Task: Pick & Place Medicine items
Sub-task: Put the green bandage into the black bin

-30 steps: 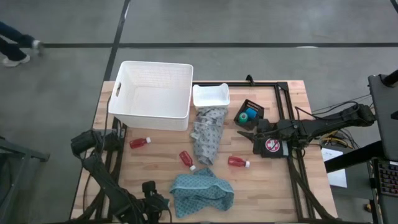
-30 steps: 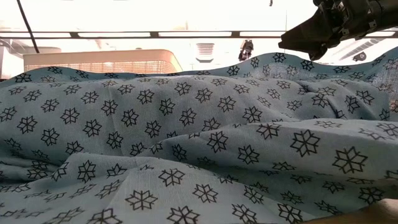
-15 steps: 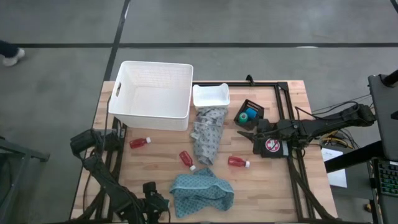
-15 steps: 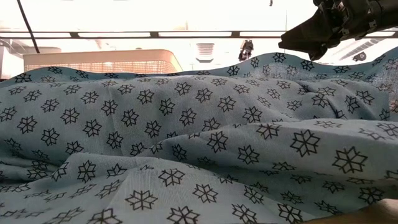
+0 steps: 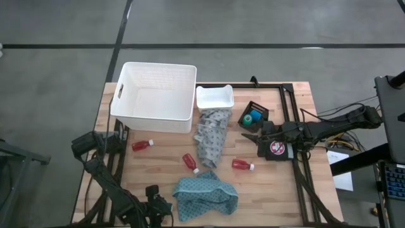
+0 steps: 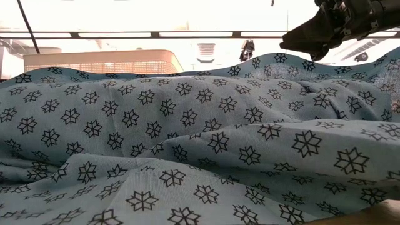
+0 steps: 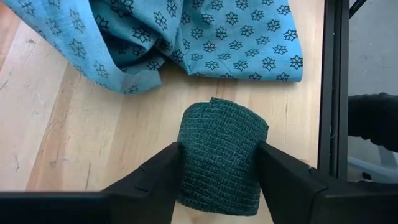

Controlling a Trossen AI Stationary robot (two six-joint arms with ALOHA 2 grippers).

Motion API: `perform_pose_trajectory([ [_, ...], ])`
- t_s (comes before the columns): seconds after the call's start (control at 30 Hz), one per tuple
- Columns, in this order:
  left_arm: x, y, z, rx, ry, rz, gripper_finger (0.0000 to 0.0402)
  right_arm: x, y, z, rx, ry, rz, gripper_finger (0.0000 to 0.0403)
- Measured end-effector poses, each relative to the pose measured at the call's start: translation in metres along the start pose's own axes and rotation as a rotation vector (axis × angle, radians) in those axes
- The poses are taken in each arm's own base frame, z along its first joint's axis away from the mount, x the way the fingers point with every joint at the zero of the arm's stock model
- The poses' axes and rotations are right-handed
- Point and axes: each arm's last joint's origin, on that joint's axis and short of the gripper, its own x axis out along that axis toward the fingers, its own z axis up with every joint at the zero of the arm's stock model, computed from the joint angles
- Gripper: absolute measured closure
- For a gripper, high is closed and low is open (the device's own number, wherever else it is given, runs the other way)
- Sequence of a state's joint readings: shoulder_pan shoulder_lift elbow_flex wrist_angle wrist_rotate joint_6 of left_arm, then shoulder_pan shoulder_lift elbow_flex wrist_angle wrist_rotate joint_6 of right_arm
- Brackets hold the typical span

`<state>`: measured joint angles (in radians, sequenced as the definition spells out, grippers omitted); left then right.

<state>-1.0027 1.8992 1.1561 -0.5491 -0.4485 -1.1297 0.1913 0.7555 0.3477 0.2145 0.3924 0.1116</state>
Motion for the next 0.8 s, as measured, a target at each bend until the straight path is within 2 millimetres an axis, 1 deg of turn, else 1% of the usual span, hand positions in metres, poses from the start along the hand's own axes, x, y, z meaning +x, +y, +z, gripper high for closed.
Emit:
perform_pose_trajectory([
  [0.13, 0.0, 0.0, 0.0, 0.006, -0.001, -0.002, 0.0231, 0.0, 0.0, 0.0, 0.0, 0.0, 0.0, 0.0248],
  [0.23, 0.0, 0.0, 0.0, 0.006, -0.002, -0.003, 0.0237, 0.0, 0.0, 0.0, 0.0, 0.0, 0.0, 0.0248],
  [0.53, -0.003, -0.001, 0.002, -0.005, -0.001, -0.019, 0.0233, 0.0, 0.0, 0.0, 0.0, 0.0, 0.0, 0.0248],
  [0.8, -0.013, -0.006, 0.01, -0.024, -0.01, -0.059, 0.0233, 0.0, 0.0, 0.0, 0.0, 0.0, 0.0, 0.0248],
])
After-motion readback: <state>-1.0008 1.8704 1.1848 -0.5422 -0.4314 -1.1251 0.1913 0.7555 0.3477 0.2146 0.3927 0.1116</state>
